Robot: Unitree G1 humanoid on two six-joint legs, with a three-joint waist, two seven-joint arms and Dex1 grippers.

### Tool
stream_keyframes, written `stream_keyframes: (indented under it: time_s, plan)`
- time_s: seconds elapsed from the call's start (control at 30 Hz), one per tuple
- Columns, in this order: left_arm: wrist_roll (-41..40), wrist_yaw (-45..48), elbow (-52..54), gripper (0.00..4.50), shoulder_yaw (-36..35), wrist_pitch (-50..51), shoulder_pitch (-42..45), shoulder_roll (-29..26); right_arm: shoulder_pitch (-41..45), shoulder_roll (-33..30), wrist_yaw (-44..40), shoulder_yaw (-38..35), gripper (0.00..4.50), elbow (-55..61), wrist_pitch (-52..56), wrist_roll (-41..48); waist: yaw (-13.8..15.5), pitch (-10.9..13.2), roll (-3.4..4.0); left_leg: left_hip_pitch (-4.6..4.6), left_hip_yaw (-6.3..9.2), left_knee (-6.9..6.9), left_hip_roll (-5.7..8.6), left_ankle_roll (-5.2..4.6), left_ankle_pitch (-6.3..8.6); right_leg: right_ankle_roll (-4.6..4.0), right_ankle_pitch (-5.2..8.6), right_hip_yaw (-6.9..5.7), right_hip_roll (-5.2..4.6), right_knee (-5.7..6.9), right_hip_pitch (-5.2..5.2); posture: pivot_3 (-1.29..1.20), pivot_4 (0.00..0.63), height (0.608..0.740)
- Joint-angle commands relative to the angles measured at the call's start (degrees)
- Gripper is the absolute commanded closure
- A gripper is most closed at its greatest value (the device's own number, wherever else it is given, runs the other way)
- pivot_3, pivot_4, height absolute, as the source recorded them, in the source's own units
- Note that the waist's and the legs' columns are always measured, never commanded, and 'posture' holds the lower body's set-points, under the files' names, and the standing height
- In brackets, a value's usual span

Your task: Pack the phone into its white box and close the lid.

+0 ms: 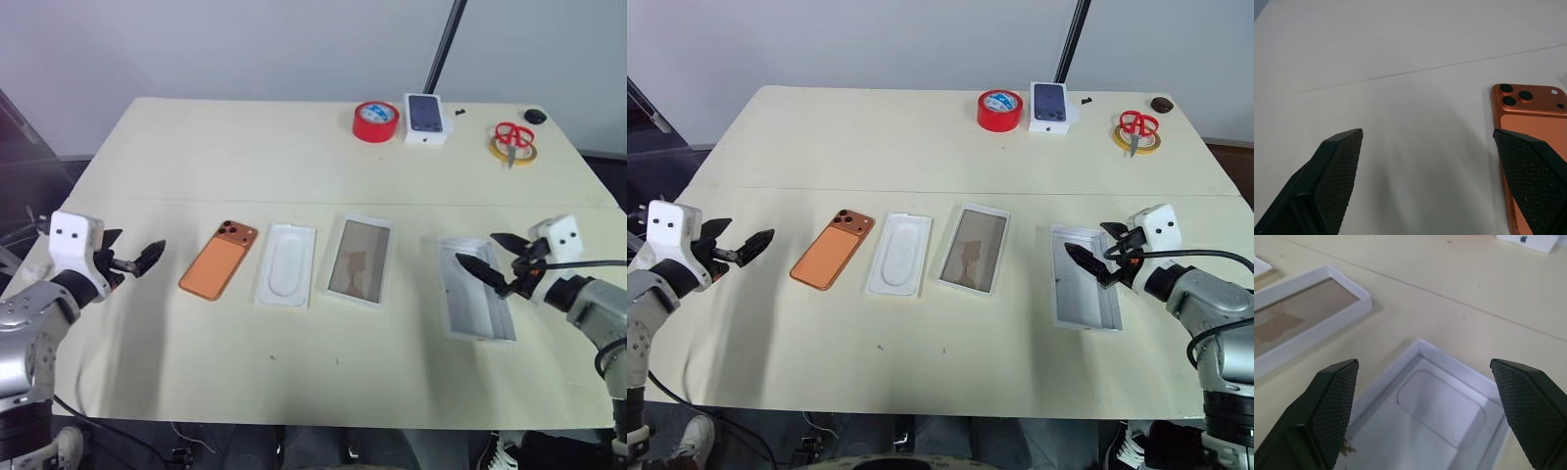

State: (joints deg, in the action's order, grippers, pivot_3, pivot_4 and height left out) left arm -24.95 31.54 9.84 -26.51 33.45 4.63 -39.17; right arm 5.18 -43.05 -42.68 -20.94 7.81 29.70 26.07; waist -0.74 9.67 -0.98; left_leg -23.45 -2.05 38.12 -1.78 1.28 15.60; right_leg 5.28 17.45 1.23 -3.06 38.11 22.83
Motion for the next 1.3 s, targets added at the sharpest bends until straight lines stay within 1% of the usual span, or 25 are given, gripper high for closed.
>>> stream_keyframes:
  time_s: [0.03, 0.27, 0.4, 0.5, 0.6, 0.7, 0.77, 0.97, 1.03, 1.17, 1.27, 1.3]
  plan:
    - [-0.35, -0.23, 1.67, 0.02, -0.94, -0.82, -0.14, -0.23, 0.69, 0.01, -0.04, -0.61, 0.0, 1.67, -0.56, 0.86, 0.02, 0.0, 0.0, 0.0, 0.0, 0.0, 0.0, 0.0, 0.0, 0.0, 0.0, 0.0, 0.0, 0.0, 0.0, 0.0, 0.15, 0.718]
    - [-1.08, -0.56, 2.14, 0.02, 0.71, 0.28, 1.87, -0.08, 1.55, 0.76, 0.09, 0.97, 0.0, 4.8, -0.22, 1.42, 0.03, 0.0, 0.0, 0.0, 0.0, 0.0, 0.0, 0.0, 0.0, 0.0, 0.0, 0.0, 0.01, 0.0, -0.01, 0.0, 0.15, 0.718]
    - [-4.57, -0.97, 6.39, 0.02, 2.61, 3.88, 2.98, 1.93, 3.48, 1.23, -0.3, 3.7, 0.0, 8.25, 1.39, 2.72, 0.01, 0.0, 0.0, 0.0, 0.0, 0.0, 0.0, 0.0, 0.0, 0.01, 0.0, 0.0, 0.02, 0.01, -0.01, 0.0, 0.15, 0.718]
    - [-9.12, -1.03, 11.96, 0.02, 6.65, 9.59, 4.05, 4.29, 5.01, 1.56, -0.82, 7.06, 0.0, 11.63, 2.71, 3.54, 0.01, 0.0, 0.0, 0.0, 0.02, 0.01, -0.01, 0.0, 0.0, 0.01, -0.01, 0.01, 0.03, 0.02, -0.02, 0.0, 0.15, 0.718]
    - [-11.15, -2.52, 16.41, 0.02, 11.19, 14.82, 4.51, 5.48, 6.02, 1.65, -1.1, 9.94, 0.0, 13.98, 3.47, 3.57, 0.02, 0.0, 0.0, 0.0, 0.02, 0.02, -0.01, 0.0, 0.0, 0.01, -0.01, 0.01, 0.04, 0.01, -0.02, 0.0, 0.15, 0.718]
    - [-14.48, -8.38, 18.02, 0.02, 13.66, 22.78, 8.3, 9.74, 7.09, 1.87, -1.57, 13.32, 0.0, 16.29, 3.95, 3.27, 0.12, 0.0, 0.0, 0.0, 0.07, 0.06, -0.01, 0.0, 0.0, 0.01, -0.01, 0.01, 0.08, 0.03, -0.04, 0.0, 0.15, 0.718]
    - [-15.02, -12.18, 18.69, 0.02, 15.47, 28.25, 10.26, 11.83, 7.23, 1.83, -2.08, 14.38, 0.0, 17.03, 3.67, 3.16, 0.11, 0.0, -0.01, 0.0, 0.13, 0.11, -0.01, 0.0, 0.0, 0.02, -0.01, -0.02, 0.14, 0.03, -0.08, 0.0, 0.15, 0.718]
    - [-19.69, -22.34, 17.77, 0.02, 11.89, 43.65, 14.8, 21.92, 7.8, 2.23, -2.33, 16.99, 0.0, 18.08, 4.53, 3.24, 0.02, 0.0, -0.02, 0.0, 0.16, 0.11, -0.02, 0.0, 0.0, 0.03, 0.0, -0.01, 0.3, 0.05, -0.07, 0.0, 0.15, 0.718]
    - [-19.76, -24.69, 17.98, 0.02, 11.39, 48.4, 15.64, 24.56, 8.06, 1.88, -2.95, 17.38, 0.0, 18.32, 4.63, 3.41, 0.02, 0.0, -0.01, 0.0, 0.19, 0.13, -0.03, 0.0, 0.0, 0.03, 0.0, -0.01, 0.35, 0.08, -0.07, 0.0, 0.15, 0.718]
    - [-18.63, -27.73, 17.4, 0.02, 9.33, 53.27, 16.33, 28.84, 8.27, 1.47, -3.58, 17.67, 0.0, 18.32, 4.77, 3.36, 0.1, 0.0, -0.02, 0.01, 0.2, 0.14, -0.02, 0.0, -0.01, 0.03, 0.0, -0.01, 0.36, 0.09, -0.09, 0.0, 0.15, 0.718]
    - [-16.64, -29.31, 17.08, 0.77, 9.17, 54.12, 16.27, 29.63, 8.02, 1.29, -4.12, 18.04, 0.0, 18.86, 4.99, 3.45, 0.11, -0.01, -0.02, 0.01, 0.2, 0.14, -0.01, 0.0, -0.01, 0.03, 0.0, -0.01, 0.36, 0.08, -0.09, 0.0, 0.15, 0.718]
    - [-16.63, -29.37, 17.25, 1.26, 8.87, 54.32, 16.31, 30.15, 7.92, 1.24, -4.33, 18.16, 0.0, 18.88, 4.97, 3.41, 0.11, -0.01, -0.02, 0.01, 0.2, 0.14, -0.01, 0.0, -0.01, 0.03, 0.0, -0.01, 0.36, 0.08, -0.09, 0.0, 0.15, 0.718]
